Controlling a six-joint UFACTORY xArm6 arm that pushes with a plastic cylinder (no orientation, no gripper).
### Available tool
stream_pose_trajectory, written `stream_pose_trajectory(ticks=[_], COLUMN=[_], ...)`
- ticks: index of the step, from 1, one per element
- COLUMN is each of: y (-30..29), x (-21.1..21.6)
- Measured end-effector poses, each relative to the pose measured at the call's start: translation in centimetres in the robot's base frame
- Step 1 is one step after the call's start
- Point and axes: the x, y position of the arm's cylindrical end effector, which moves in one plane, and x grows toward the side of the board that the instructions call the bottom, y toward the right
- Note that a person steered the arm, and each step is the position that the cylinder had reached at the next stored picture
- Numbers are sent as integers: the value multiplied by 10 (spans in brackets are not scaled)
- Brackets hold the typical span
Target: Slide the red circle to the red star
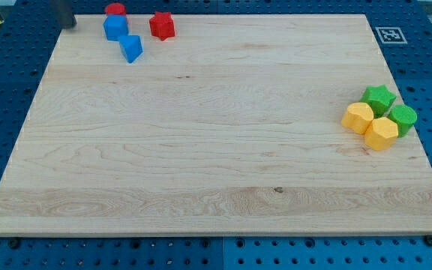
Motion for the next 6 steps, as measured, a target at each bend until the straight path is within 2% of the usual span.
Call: stream_pose_trajectory(ticks=[1, 6], y=[1, 100], x=[-2, -1])
